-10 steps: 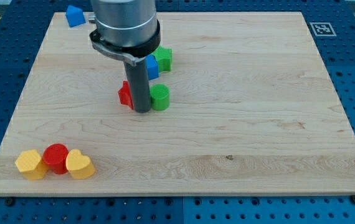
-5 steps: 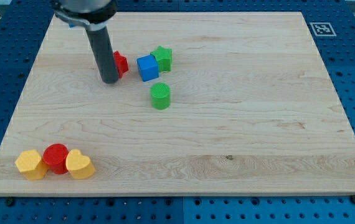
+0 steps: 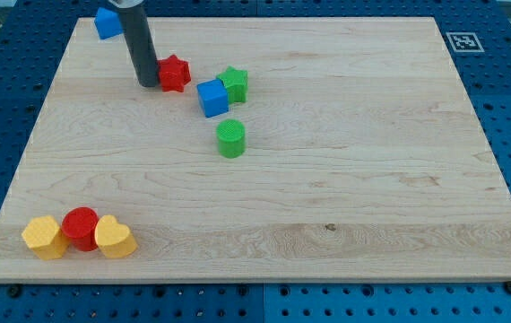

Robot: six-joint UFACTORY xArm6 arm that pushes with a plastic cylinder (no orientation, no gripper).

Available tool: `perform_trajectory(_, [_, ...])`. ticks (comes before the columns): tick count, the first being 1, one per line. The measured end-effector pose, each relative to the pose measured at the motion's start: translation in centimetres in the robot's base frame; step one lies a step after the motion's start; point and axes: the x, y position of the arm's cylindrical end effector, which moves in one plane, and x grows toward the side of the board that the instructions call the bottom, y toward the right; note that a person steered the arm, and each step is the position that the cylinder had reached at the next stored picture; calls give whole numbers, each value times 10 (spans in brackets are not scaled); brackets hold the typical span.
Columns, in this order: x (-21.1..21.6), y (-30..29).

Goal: Place the red star to the top left of the green star

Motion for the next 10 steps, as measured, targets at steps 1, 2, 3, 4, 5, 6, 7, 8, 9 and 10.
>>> perform_trajectory(1, [-4,19])
perform_trajectory(2, [-4,54])
perform_trajectory(3, [-4,91])
perform_trajectory(4, [-4,114])
perform_trajectory(5, [-7,116])
perform_trajectory(6, [-25,116])
perform_trajectory(7, [-45,116])
perform_trajectory(8, [-49,119])
perform_trajectory(9, [-37,138])
perform_trajectory(10, [-33,170])
